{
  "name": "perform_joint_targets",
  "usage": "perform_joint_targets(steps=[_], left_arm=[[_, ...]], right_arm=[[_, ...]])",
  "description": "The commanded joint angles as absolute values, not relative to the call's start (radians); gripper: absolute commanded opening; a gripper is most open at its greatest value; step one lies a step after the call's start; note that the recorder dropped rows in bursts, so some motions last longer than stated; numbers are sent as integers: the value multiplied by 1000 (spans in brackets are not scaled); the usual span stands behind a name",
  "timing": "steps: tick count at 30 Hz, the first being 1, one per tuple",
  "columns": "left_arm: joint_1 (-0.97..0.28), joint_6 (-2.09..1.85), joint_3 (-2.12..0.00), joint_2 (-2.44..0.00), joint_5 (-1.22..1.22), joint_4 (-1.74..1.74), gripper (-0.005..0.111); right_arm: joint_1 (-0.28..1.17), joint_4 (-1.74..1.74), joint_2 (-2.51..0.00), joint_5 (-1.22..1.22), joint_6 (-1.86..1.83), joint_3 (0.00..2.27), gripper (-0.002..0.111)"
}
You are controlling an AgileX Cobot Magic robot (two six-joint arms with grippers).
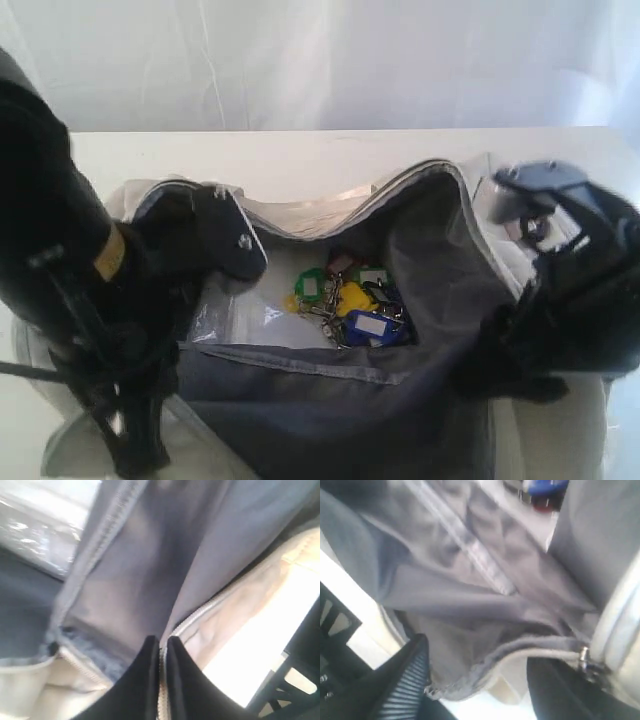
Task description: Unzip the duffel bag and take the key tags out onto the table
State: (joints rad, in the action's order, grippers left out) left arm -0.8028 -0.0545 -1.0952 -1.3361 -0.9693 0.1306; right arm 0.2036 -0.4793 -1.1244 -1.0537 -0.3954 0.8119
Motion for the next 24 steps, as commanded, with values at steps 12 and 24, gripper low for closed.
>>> perform_joint_targets(steps=[12,24], left_arm=[[-707,54,-1208,-1070,-1107,289,0],[-709,-135,-930,-1159,-890,-123,43]], right_arm=[[201,-95,-1008,-973,-150,999,54],[201,-141,-1019,-992,-140,999,54]])
